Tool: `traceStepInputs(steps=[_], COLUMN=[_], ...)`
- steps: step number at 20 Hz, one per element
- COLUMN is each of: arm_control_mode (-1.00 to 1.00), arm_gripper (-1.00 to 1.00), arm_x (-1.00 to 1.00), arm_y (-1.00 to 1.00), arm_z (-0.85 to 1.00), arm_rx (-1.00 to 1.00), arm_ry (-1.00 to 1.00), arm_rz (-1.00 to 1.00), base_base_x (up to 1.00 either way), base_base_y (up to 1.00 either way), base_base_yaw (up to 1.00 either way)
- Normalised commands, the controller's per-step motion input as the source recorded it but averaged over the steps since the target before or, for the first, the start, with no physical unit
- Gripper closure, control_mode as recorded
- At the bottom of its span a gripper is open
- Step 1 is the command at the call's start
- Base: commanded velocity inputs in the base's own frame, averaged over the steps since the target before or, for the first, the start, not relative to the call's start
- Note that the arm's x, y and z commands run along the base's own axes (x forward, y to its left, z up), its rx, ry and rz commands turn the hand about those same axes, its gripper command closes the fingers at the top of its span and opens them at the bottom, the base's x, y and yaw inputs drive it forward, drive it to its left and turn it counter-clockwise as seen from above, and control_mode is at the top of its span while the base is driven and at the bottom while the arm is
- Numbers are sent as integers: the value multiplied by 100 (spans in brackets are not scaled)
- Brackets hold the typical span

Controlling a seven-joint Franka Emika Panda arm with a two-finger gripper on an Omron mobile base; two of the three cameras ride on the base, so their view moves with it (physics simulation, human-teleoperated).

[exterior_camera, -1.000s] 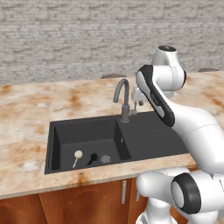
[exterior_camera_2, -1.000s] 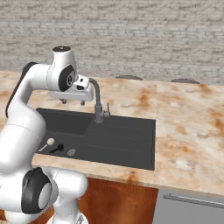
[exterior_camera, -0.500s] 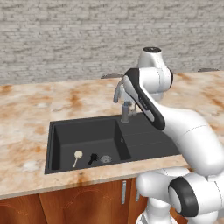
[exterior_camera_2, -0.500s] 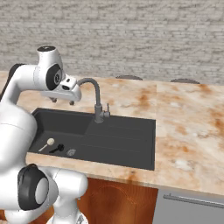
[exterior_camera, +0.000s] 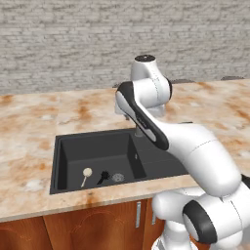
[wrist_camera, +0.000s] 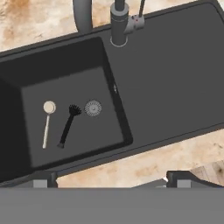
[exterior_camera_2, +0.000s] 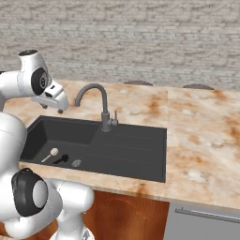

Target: Pick up the dish brush and dish brush from the sink, and place them back in the cabinet, and close the cabinet doors.

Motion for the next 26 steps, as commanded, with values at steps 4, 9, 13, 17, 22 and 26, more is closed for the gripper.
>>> traceStepInputs(steps=[4, 9, 13, 17, 22, 26], arm_control_mode=[-100, -100, -100, -100, -100, -100], arm_gripper=[-100, -100, -100, -100, -100, -100], arm_x=[11, 18, 10, 8, 6, 14], arm_y=[43, 26, 13, 5, 0, 1], arm_z=[-15, -16, -23, -29, -39, -49], arm_rx=[2, 6, 10, 9, 3, 0], arm_ry=[2, 5, 9, 8, 4, 0], arm_rz=[-17, -12, -11, -8, -2, -1], base_base_x=[0, 0, 0, 0, 0, 0], base_base_y=[0, 0, 0, 0, 0, 0], base_base_yaw=[0, 0, 0, 0, 0, 0])
